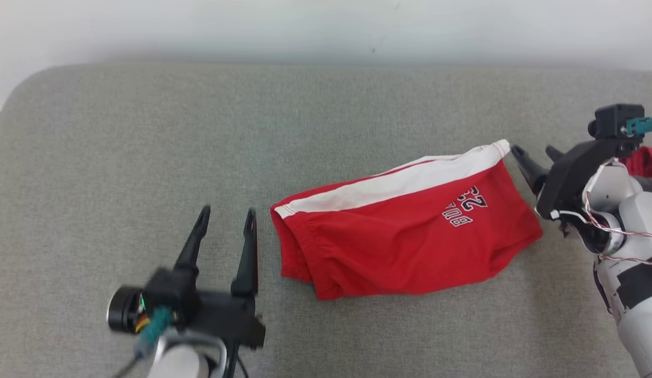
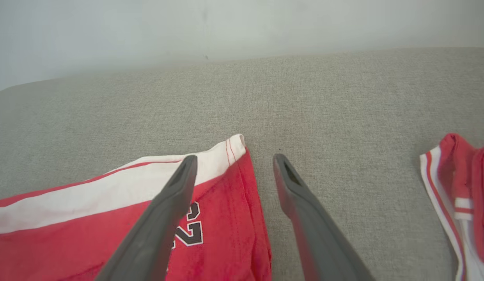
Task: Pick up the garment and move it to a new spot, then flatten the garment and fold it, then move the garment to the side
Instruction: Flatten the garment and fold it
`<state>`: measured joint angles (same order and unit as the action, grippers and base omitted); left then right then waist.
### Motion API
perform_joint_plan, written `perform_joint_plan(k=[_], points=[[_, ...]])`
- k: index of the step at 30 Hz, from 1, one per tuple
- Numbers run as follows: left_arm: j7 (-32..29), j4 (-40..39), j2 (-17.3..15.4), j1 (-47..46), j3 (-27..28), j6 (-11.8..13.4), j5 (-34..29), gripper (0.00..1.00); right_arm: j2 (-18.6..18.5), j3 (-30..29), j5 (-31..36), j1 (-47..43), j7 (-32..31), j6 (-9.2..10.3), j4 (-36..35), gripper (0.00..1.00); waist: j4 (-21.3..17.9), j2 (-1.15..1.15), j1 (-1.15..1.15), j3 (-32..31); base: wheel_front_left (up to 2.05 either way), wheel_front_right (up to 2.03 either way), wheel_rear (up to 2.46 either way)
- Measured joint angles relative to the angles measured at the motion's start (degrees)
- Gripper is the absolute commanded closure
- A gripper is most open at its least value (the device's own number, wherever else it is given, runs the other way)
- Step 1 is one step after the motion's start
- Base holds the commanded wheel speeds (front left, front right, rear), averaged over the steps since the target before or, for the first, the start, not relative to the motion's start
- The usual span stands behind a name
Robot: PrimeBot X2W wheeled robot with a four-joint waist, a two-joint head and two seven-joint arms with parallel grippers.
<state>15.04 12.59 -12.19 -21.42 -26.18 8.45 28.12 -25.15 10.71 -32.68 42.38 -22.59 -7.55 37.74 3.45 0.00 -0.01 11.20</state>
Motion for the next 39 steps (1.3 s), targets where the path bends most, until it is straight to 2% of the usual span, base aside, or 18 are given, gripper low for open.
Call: perform_joint_plan(k=[7, 12, 22, 27, 31, 36, 37, 39], points=[[0.0, -5.76, 1.34, 9.78, 2.54, 3.97, -11.84, 0.0, 0.1, -4.65, 3.12, -1.1, -4.54, 0.0, 1.2, 0.0, 0.54, -0.01, 0.0, -1.59, 0.0, 0.0, 0.0], [0.0, -6.7, 2.81, 14.54, 4.93, 4.7, -14.35, 0.0, 1.98, -8.05, 5.77, -1.27, -6.67, 0.0, 2.61, 0.0, 1.26, -0.01, 0.0, -0.32, 0.0, 0.0, 0.0], [0.0, -7.54, 4.8, 16.48, 9.32, 2.61, -17.03, 0.0, 4.86, -15.7, 13.23, 0.05, -10.56, 0.0, 5.27, 0.0, 3.21, 0.0, 0.01, 3.67, 0.0, 0.0, 0.0], [0.0, -7.59, 5.84, 16.44, 10.78, 1.52, -17.82, 0.0, 6.35, -17.7, 16.59, 0.91, -15.23, 0.0, 5.26, 0.0, 4.14, -0.01, 0.01, 5.23, 0.0, 0.0, 0.0], [0.0, -7.11, 6.72, 16.42, 11.98, 0.24, -18.17, 0.0, 8.18, -16.48, 18.47, 0.48, -20.84, 0.18, 2.35, 0.0, 4.4, 0.0, 0.01, 5.86, 0.0, 0.0, 0.0], [0.0, -6.3, 7.49, 16.42, 12.52, -0.9, -18.44, 0.0, 8.99, -13.97, 19.54, -1.85, -24.58, 0.22, -2.27, 0.02, 4.17, -0.01, 0.01, 6.09, 0.0, 0.0, 0.0], [0.0, -6.15, 7.65, 16.4, 12.55, -0.97, -18.5, 0.0, 8.95, -13.97, 19.59, -2.35, -24.77, 0.22, -3.07, 0.51, 4.19, -0.01, 0.01, 6.15, 0.0, 0.0, 0.0], [0.0, -5.7, 7.86, 16.36, 12.6, -1.45, -18.57, 0.0, 8.87, -14.14, 20.07, -3.29, -24.66, 0.21, -4.48, 1.0, 4.26, -0.01, 0.01, 6.26, 0.0, 0.0, 0.0]])
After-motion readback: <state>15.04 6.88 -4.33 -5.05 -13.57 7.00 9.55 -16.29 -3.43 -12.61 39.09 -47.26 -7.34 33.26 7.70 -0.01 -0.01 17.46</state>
